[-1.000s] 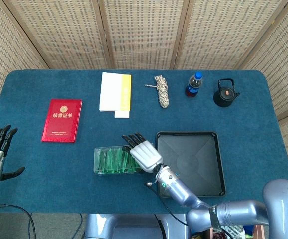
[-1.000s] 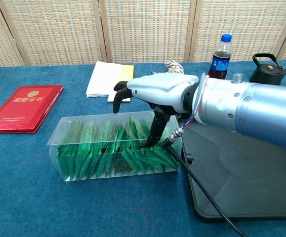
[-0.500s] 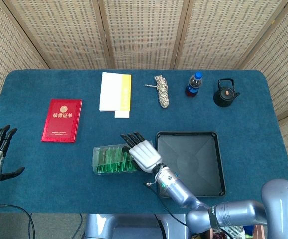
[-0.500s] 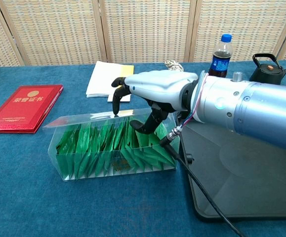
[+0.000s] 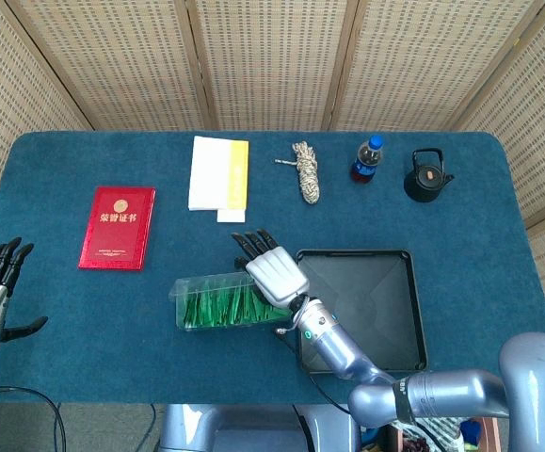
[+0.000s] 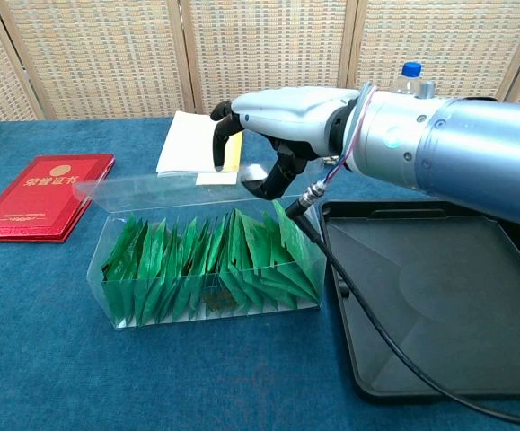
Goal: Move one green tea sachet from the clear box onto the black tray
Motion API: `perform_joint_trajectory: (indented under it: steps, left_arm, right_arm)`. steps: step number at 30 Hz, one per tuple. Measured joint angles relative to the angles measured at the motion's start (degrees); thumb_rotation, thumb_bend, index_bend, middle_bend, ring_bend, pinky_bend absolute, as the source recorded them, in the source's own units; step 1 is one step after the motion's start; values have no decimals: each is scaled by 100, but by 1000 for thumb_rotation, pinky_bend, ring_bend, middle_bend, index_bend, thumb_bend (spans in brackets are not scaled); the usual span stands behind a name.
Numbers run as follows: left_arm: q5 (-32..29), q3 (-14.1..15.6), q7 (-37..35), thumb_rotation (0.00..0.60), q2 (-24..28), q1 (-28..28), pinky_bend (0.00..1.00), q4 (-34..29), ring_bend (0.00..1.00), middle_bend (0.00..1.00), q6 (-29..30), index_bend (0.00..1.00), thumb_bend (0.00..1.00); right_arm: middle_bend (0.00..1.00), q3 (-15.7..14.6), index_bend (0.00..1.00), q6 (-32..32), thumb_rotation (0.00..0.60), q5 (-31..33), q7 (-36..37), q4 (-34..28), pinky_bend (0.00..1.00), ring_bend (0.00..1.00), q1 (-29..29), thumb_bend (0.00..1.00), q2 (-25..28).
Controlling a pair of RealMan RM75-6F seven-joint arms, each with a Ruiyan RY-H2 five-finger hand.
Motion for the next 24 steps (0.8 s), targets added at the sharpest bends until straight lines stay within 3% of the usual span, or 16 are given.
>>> perform_joint_trajectory:
  steps: [12, 24]
  left_arm:
    - [-140, -29, -88, 600, 14, -81, 0, 43, 0, 0, -172, 0, 69]
    - [-203, -35, -201, 600, 45, -133, 0, 80, 0, 0, -271, 0, 68]
  right_arm:
    - [0, 289, 366, 67, 600, 1064, -583, -101, 0, 0, 533, 714, 293]
    - [0, 413, 366, 67, 600, 1727, -512, 509, 0, 0, 918, 713, 28]
